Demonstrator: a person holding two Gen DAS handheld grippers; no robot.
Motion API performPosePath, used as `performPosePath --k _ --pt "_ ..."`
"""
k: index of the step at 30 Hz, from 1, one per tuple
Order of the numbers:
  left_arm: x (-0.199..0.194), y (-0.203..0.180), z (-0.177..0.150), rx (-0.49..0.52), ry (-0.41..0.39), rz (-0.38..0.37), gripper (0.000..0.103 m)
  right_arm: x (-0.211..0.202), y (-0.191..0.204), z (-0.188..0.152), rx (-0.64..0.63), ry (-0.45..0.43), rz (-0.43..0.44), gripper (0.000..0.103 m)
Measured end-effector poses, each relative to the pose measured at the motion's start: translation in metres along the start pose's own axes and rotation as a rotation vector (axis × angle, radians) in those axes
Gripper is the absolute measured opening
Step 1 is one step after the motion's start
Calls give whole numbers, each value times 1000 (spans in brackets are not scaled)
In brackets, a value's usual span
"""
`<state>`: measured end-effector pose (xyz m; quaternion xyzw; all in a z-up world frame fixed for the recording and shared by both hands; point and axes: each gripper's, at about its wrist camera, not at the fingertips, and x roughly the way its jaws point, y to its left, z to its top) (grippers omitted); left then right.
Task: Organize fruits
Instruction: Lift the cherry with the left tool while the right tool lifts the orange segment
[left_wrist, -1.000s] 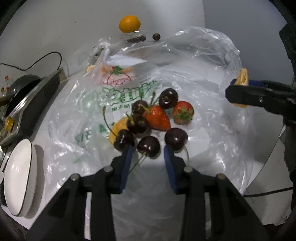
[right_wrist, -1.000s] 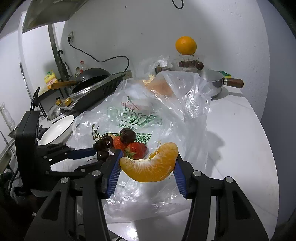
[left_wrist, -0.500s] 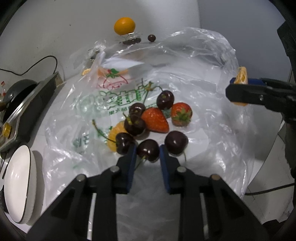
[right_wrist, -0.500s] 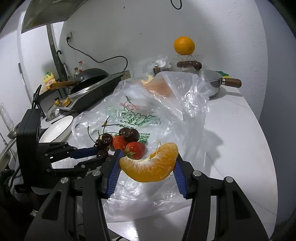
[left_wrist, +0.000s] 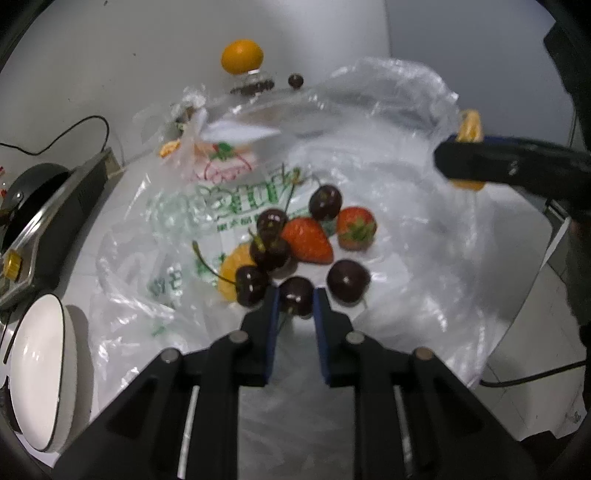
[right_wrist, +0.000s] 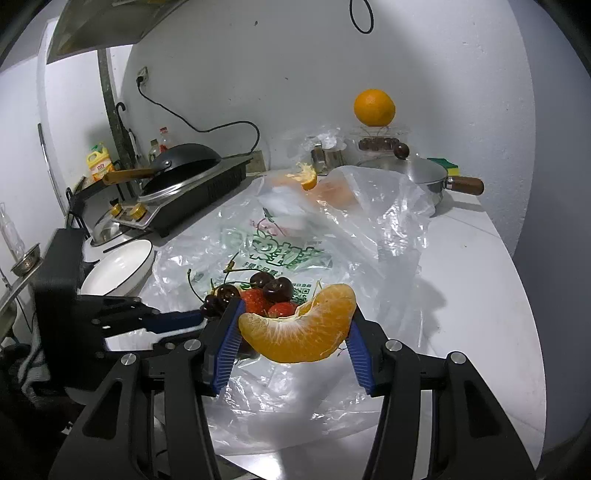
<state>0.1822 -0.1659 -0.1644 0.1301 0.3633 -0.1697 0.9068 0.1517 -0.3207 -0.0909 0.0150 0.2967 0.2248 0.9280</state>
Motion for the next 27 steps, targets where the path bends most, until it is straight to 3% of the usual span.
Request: performPosePath --k 12,27 --pt "13 -4 1 10 -5 9 29 6 -5 -4 9 21 -3 55" --pt "-13 4 -3 -12 -28 -20 27 -2 3 1 2 -2 -10 55"
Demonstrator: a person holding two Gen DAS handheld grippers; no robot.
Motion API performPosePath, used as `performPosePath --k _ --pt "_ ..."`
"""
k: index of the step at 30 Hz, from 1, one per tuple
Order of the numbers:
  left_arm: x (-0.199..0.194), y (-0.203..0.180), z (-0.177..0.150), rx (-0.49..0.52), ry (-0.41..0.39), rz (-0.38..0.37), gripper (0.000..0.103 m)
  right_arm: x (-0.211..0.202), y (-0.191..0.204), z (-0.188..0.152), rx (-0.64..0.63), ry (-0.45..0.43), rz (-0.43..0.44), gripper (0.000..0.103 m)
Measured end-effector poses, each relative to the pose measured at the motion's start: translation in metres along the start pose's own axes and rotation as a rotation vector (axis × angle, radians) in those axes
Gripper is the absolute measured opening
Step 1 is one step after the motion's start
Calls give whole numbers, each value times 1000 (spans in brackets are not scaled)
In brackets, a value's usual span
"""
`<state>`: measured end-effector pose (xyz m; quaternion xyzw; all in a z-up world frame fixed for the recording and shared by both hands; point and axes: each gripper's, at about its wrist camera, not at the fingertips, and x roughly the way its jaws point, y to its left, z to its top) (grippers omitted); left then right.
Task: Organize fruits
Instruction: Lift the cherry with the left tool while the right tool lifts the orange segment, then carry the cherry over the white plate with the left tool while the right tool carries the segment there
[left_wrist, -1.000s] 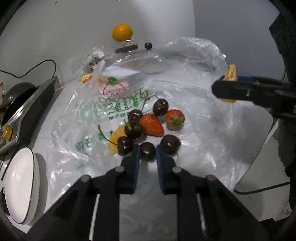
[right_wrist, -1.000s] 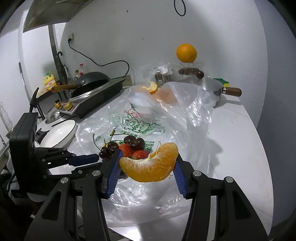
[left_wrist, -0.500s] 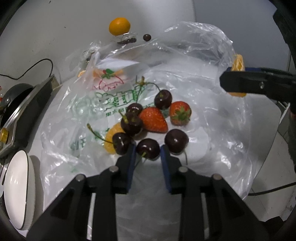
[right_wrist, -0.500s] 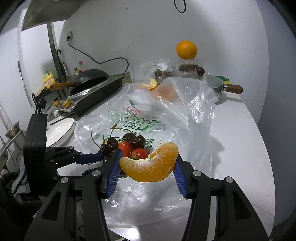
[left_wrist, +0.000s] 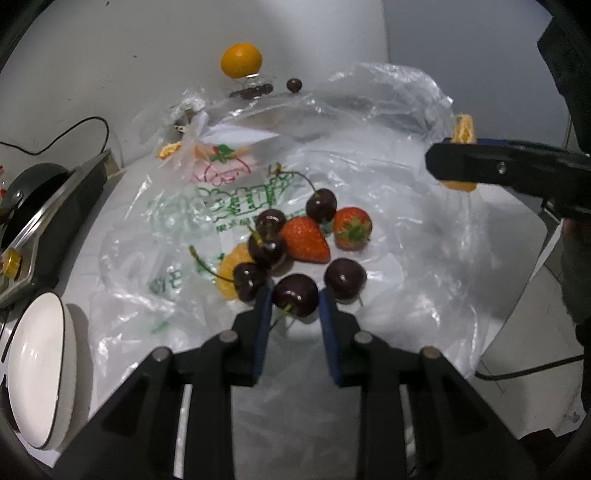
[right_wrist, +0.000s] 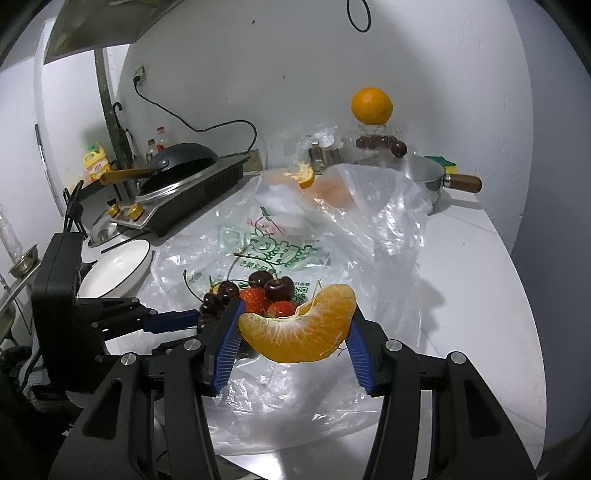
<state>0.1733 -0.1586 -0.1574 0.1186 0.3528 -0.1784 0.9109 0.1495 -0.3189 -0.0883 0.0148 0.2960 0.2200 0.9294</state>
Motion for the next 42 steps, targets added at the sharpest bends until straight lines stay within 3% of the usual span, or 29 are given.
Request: performPosePath --k 13,20,30,42 --pt "-53 33 5 -57 -88 13 27 1 39 21 -53 -21 22 55" --pt "-83 69 -1 -97 -139 41 27 12 74 36 -92 -30 46 55" --pt "-111 127 -25 -151 -172 88 27 38 131 57 -136 -37 97 55" --pt "-119 199 -65 -253 -162 136 27 86 199 59 -205 37 158 55"
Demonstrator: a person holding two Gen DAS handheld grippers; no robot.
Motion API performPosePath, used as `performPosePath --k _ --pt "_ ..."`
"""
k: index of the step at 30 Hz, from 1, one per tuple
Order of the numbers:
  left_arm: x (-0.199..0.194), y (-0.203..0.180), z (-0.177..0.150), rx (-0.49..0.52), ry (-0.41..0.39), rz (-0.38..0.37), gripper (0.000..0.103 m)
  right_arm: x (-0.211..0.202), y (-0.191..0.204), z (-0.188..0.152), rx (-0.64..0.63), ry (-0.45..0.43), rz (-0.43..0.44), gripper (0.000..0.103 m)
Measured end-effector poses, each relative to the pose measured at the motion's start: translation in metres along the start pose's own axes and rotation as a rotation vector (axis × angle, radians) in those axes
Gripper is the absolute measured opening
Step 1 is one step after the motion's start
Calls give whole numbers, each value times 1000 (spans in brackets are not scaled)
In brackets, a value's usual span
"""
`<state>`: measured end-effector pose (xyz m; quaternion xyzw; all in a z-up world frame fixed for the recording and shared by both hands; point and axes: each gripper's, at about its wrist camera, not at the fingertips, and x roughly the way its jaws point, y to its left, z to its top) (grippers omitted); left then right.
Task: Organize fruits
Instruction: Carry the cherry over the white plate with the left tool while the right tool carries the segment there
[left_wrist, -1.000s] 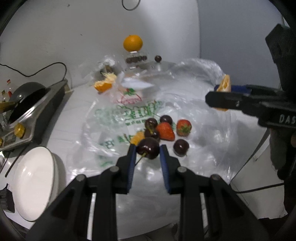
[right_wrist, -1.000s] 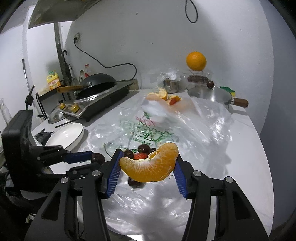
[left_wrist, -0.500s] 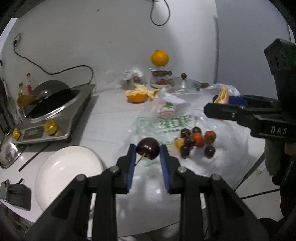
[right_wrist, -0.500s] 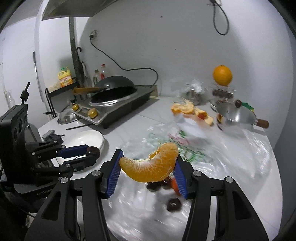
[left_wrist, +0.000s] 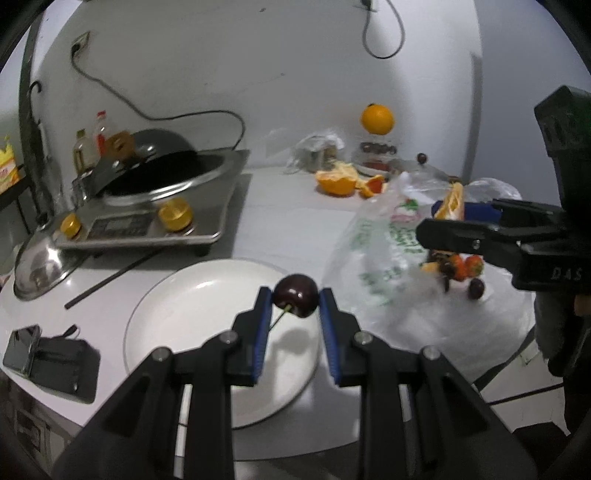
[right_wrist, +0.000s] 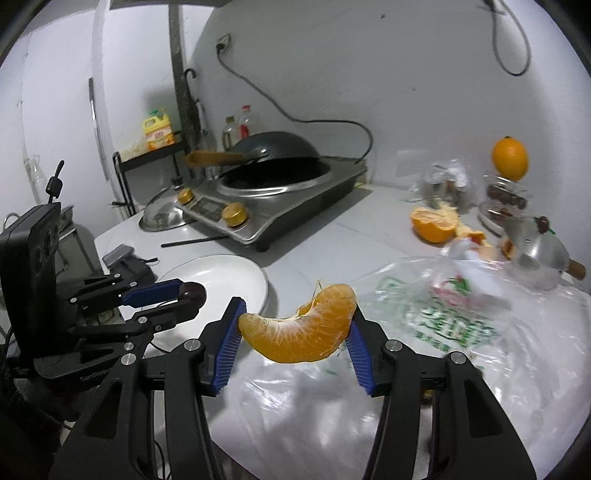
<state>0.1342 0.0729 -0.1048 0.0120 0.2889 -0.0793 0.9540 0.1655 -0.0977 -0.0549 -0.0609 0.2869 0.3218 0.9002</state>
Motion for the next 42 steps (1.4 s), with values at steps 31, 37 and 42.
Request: performPosePath --k 31,37,42 --pt "32 70 -49 -116 126 36 28 109 66 -13 -68 177 84 55" --pt "22 75 -50 -127 115 52 30 117 67 -17 -67 199 94 55" --pt "14 75 -51 -129 111 65 31 120 70 -17 -67 208 97 58"
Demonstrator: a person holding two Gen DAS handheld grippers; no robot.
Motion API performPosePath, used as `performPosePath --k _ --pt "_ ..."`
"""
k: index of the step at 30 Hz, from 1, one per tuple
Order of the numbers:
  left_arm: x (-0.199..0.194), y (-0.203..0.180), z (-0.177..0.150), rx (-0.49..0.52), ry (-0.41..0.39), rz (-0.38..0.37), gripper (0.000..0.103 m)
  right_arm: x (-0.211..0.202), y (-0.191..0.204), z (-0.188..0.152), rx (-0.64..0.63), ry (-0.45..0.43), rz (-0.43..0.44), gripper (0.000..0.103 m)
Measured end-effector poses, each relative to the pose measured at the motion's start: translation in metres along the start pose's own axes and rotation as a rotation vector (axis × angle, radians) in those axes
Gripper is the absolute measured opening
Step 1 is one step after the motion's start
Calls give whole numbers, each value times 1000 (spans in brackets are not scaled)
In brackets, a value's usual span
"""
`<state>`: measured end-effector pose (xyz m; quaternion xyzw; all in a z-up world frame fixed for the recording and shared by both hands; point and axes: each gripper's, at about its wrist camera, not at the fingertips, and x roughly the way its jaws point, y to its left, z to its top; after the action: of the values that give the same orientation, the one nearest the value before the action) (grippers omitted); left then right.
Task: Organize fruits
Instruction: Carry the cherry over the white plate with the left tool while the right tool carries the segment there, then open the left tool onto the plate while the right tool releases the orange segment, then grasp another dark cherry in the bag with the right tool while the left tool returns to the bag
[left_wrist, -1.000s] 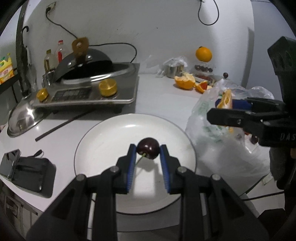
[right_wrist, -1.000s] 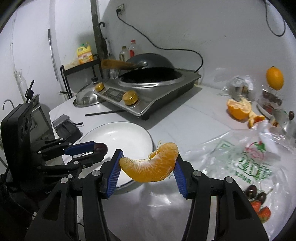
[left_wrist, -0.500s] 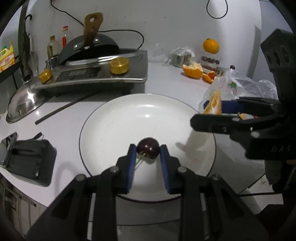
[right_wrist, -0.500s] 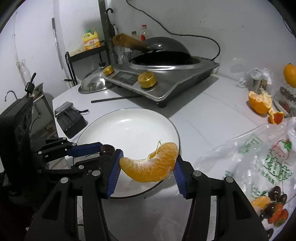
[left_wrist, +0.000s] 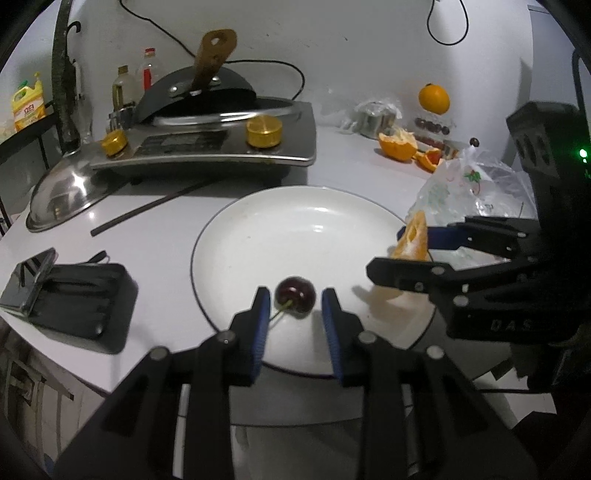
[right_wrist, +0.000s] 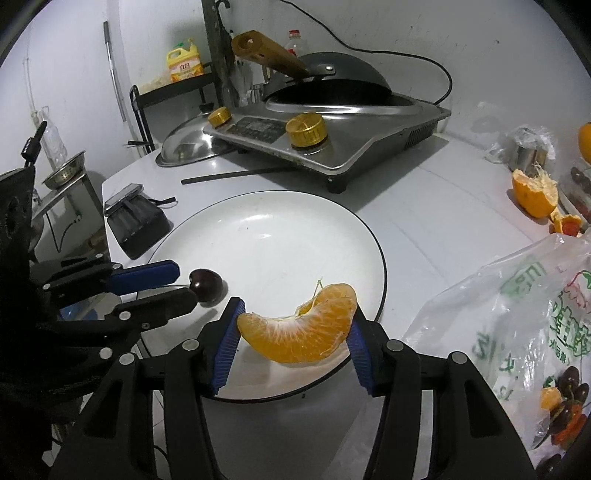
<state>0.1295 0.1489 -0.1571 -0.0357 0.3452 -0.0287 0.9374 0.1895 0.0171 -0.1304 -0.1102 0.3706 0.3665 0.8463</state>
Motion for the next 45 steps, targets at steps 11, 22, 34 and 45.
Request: performPosePath --k 11,22,34,45 --pt "-24 -8 2 -15 -41 22 69 -33 -7 -1 15 -73 -13 71" --pt "-34 -55 12 26 -73 -2 69 -101 -37 -26 38 -154 -71 71" --pt "-24 -129 22 115 -63 -52 69 -155 -91 -74 93 -187 -153 68" --pt "-14 -183 28 196 -40 -89 69 -159 -133 -112 159 -144 -229 47"
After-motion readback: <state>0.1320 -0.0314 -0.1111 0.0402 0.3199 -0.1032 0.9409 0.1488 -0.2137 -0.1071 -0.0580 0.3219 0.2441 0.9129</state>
